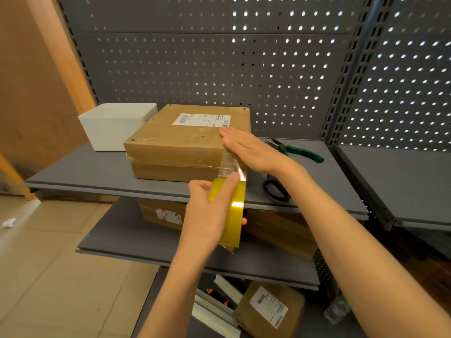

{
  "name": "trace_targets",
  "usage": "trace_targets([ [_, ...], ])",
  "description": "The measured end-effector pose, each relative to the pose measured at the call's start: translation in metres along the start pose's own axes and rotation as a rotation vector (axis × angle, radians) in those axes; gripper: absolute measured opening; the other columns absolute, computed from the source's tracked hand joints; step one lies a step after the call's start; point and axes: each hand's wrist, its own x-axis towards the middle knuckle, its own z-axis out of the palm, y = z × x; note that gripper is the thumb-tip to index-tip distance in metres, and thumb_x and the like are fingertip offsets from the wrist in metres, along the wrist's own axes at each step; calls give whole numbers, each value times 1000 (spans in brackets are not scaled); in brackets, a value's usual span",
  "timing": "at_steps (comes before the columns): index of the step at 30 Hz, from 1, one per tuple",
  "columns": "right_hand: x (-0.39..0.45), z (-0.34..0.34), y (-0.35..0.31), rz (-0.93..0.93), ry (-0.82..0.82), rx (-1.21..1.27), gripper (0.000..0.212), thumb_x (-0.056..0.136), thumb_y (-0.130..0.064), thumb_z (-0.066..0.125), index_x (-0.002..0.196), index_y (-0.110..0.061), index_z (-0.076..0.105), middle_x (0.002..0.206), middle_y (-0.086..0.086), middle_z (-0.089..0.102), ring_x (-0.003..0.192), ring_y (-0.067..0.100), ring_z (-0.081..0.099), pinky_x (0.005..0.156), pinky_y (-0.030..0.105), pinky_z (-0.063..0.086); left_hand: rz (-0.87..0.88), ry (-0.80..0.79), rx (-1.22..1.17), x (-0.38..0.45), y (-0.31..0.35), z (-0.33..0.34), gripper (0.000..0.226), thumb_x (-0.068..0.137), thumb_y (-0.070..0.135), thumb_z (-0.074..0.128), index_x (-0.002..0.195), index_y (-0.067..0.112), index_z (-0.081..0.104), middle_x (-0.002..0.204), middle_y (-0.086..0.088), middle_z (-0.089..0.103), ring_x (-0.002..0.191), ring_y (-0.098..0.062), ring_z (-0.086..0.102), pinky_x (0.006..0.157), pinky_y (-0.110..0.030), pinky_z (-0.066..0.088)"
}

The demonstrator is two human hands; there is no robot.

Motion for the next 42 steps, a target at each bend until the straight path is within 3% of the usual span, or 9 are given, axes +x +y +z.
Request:
trace_targets([
  [4,-1,2,-1,13,29,5,47,104,-26,18,149,-12,16,157,0,10,145,11,4,112,21,1,200,164,239,11,3,0,38,83,47,60,106,25,38,89,5,49,79,-8,51,60,-23,35],
  [15,-7,-1,-11,35,28,-117,49,104,-29,15,149,-8,11,158,4,6,145,16,0,113,23,1,180,125,398,32,5,5,27,85,37,61,104,20,50,113,-5,53,96,-15,49,75,-27,36],
  [19,-21,-3,-5,64,161,11,51,103,-33,19,149,-11,13,157,2,9,145,15,3,113,24,3,182,139,397,33,6,5,32,85,35,60,109,15,52,111,-5,55,95,-15,50,74,-26,36],
  [21,-31,-6,2,100,288,71,49,103,-34,24,148,-15,22,154,1,23,144,17,15,113,30,15,182,145,399,34,6,5,32,86,34,59,111,14,55,111,-5,56,96,-15,51,74,-27,37],
  [26,-64,-9,27,297,391,-82,31,97,-31,44,117,-12,58,116,6,61,103,22,57,82,35,47,176,150,356,39,4,5,29,87,31,59,107,10,62,102,-1,61,76,-4,48,56,-19,34],
  [30,-85,-2,33,381,269,-215,27,89,-33,60,94,-6,62,89,7,60,81,21,55,63,27,41,158,150,280,40,3,3,24,88,27,59,101,8,67,79,10,56,70,-1,47,61,-24,35],
  [34,-90,5,33,437,224,-297,32,88,-37,60,99,-7,54,84,4,49,76,20,45,49,22,26,142,143,311,42,6,7,19,88,25,59,101,12,65,79,12,52,71,0,45,69,-25,34],
  [37,-88,10,32,475,233,-326,30,92,-34,55,101,-6,53,89,8,48,74,20,43,50,23,25,128,137,325,44,9,5,19,87,26,61,98,12,68,81,9,57,80,-9,50,73,-28,36],
  [42,-81,7,40,523,178,-247,35,96,-26,48,67,-13,35,71,3,42,60,16,40,45,22,22,119,114,354,45,14,0,13,86,28,62,91,19,71,93,4,63,92,-15,53,77,-29,38],
])
